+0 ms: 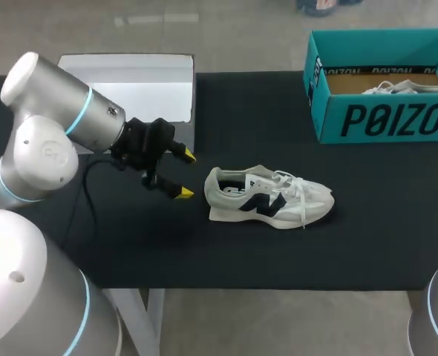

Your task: Take the shoe out of the shoebox, open the shoe tongue, remove and reinsert the insole, then place the shoe into the shoebox

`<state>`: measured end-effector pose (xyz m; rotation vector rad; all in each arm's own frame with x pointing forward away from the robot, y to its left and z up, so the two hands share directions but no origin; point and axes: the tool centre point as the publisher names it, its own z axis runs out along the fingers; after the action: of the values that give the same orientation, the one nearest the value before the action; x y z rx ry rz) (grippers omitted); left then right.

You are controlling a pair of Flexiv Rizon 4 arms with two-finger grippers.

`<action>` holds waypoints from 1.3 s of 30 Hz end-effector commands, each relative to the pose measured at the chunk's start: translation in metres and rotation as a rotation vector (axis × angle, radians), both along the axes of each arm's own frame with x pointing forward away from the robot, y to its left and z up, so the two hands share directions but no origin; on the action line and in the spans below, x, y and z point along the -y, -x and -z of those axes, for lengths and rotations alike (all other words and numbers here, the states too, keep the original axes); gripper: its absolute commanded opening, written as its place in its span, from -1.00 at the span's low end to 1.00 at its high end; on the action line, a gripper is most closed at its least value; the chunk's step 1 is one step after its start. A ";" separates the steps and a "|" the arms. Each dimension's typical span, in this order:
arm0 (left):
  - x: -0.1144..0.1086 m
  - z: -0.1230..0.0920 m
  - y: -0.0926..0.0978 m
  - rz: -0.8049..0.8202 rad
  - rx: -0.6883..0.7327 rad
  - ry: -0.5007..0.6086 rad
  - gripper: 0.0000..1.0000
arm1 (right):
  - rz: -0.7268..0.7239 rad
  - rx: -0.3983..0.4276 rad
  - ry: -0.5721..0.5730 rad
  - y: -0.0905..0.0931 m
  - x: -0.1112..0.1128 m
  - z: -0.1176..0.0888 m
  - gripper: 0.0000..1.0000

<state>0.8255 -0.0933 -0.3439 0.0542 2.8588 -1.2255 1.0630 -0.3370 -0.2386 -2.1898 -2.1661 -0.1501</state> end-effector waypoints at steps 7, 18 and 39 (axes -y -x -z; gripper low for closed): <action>0.003 0.024 -0.001 0.024 -0.073 0.120 1.00 | 0.000 0.000 0.000 -0.001 0.000 0.000 1.00; 0.010 0.017 0.002 0.089 -0.022 0.080 1.00 | 0.000 0.000 0.000 -0.001 0.000 0.000 1.00; 0.031 0.030 -0.003 0.077 0.001 0.085 1.00 | 0.000 0.000 0.000 -0.001 0.000 0.000 1.00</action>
<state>0.8258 -0.1184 -0.3621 0.1820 2.8394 -1.3517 1.0630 -0.3370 -0.2385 -2.1898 -2.1661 -0.1500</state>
